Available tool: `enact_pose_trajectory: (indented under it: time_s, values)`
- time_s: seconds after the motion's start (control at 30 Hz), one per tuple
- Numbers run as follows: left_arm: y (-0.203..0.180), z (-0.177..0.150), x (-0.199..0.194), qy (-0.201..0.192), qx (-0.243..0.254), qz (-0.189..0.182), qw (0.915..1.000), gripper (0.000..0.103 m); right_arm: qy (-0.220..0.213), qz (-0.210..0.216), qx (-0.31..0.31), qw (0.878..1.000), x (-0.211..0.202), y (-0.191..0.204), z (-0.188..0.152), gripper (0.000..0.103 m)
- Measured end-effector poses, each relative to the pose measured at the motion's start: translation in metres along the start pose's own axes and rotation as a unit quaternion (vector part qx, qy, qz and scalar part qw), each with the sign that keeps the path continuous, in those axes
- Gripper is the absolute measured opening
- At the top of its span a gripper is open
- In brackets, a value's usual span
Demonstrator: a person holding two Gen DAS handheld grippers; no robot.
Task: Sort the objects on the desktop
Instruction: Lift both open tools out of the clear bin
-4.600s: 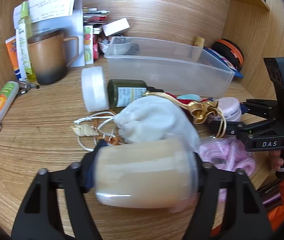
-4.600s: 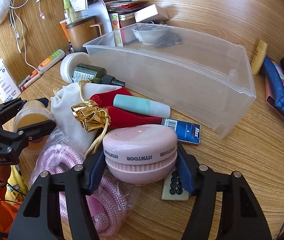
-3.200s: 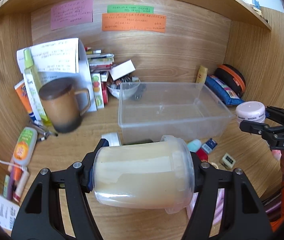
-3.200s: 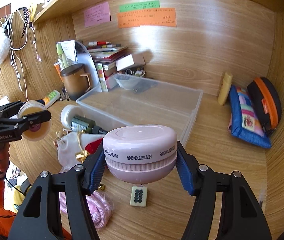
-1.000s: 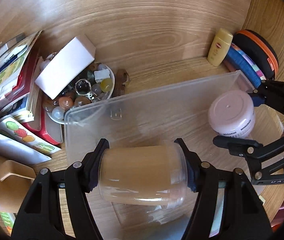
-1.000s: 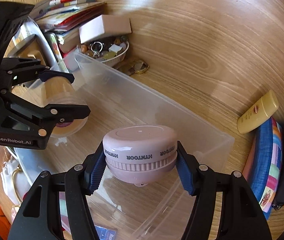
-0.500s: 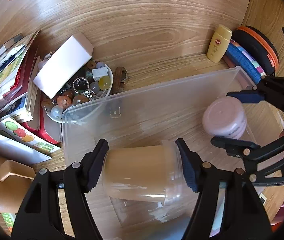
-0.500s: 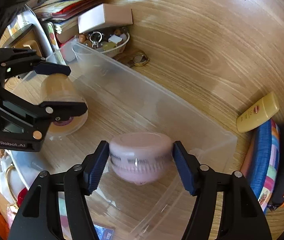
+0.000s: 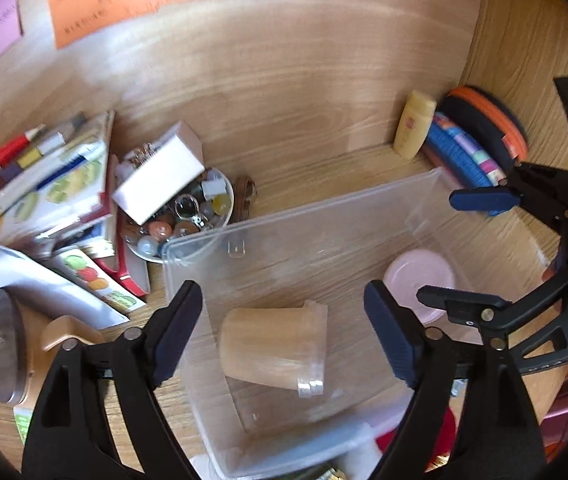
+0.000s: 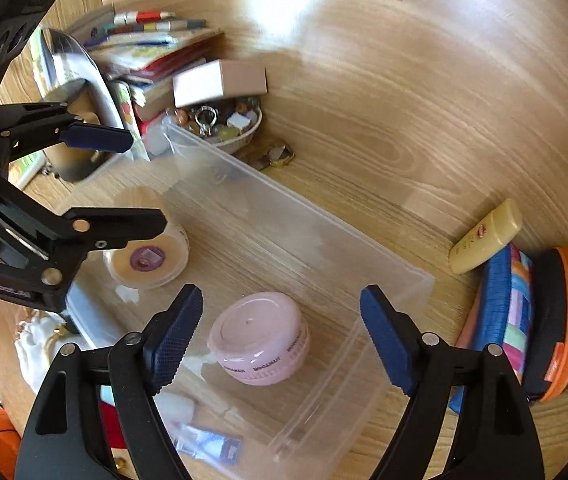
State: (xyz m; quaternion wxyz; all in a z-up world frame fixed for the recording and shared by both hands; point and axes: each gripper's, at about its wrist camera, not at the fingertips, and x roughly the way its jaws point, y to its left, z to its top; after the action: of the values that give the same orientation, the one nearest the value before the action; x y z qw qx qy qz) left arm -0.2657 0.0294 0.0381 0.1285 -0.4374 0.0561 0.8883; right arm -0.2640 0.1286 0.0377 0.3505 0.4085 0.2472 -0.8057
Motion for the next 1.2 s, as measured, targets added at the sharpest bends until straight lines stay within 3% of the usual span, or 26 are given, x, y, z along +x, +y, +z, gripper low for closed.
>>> enact_pose_trajectory:
  time_s: [0.2, 0.5, 0.9, 1.2]
  values:
    - [0.001, -0.007, -0.042, -0.044, -0.003, 0.018, 0.9989, 0.092, -0.032, -0.004, 0.010, 0.999, -0.030, 0.000, -0.005, 0.080]
    - [0.006, -0.033, -0.082, -0.080, -0.012, 0.045, 0.9957, 0.097, -0.082, -0.030, 0.018, 0.996, -0.078, 0.003, -0.024, 0.084]
    - [0.022, -0.096, -0.092, -0.054, -0.033, 0.079, 0.9948, 0.097, -0.104, -0.059, 0.013, 0.993, -0.098, 0.026, -0.069, 0.085]
    - [0.034, -0.135, -0.079, -0.018, -0.085, 0.049, 0.9950, 0.097, -0.090, -0.055, 0.042, 0.994, -0.087, 0.034, -0.117, 0.085]
